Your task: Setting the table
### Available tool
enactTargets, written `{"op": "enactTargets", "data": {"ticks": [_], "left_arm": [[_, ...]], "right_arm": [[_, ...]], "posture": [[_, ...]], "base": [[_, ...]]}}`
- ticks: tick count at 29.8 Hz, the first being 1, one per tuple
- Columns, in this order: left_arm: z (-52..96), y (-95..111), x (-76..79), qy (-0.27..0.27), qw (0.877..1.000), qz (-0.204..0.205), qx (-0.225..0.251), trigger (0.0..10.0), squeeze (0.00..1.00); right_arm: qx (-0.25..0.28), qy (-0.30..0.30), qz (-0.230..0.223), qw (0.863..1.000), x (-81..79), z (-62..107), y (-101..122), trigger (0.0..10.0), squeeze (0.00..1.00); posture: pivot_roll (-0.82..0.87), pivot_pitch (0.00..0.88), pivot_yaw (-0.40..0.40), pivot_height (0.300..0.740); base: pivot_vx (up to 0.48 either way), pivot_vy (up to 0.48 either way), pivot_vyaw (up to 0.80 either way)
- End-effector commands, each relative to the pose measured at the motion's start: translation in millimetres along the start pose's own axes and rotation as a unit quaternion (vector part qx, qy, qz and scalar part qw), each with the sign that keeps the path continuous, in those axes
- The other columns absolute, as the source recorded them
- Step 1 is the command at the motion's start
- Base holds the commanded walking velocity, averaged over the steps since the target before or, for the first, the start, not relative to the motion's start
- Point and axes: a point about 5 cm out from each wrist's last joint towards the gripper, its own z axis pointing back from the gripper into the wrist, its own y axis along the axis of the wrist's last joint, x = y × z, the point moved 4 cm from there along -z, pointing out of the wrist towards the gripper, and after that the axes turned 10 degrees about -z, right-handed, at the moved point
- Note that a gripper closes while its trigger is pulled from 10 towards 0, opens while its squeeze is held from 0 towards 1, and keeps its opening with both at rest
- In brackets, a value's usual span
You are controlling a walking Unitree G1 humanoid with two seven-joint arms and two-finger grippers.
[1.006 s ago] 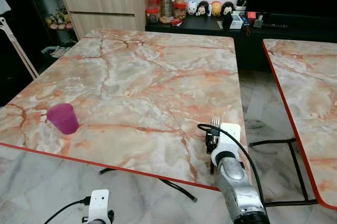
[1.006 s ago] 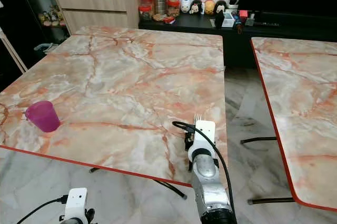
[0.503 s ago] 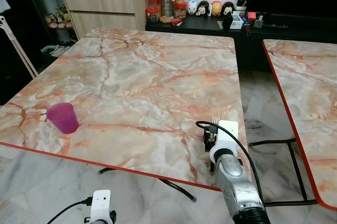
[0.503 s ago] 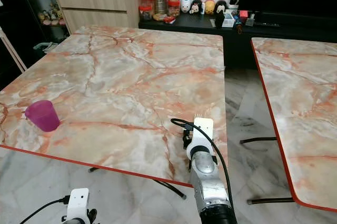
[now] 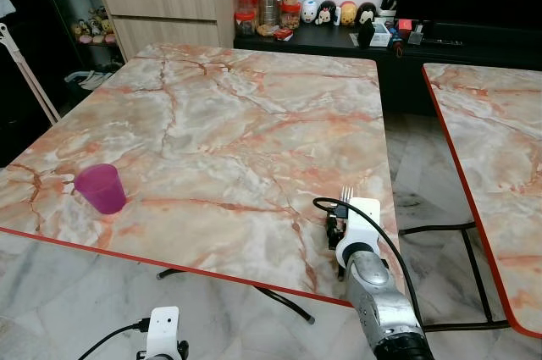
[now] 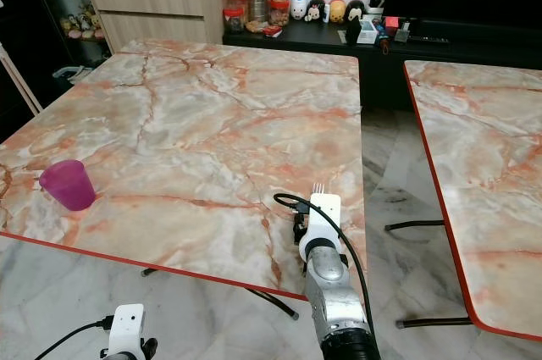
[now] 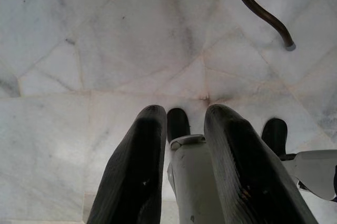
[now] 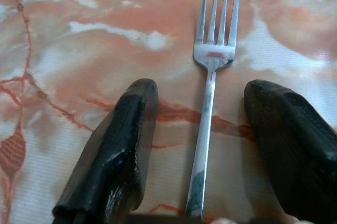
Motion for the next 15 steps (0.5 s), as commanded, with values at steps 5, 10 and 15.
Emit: {"op": "enactTargets", "data": {"ticks": [5,10,15], "left_arm": [[0.9,-7.6,2.4,-0.008,1.0,0.006,-0.014,10.0,0.0],[0.9,-7.6,2.5,-0.009,1.0,0.006,-0.015,10.0,0.0],[1.2,-9.6,3.6,-0.013,1.0,0.01,-0.018,10.0,0.0]], "right_arm": [[-0.026,-0.019,-0.006,0.999,6.2,-0.9,-10.0,10.0,0.0],[-0.03,-0.027,0.0,0.999,8.5,-0.9,-10.6,3.9,0.0],[-0.042,-0.041,0.016,0.998,15.3,-0.6,-14.9,0.0,0.0]], "posture": [[-0.06,0.0,-0.013,0.74],[-0.06,0.0,-0.013,0.74],[-0.06,0.0,-0.016,0.74]], "base": [[0.0,0.0,0.0],[0.0,0.0,0.0],[0.0,0.0,0.0]]}}
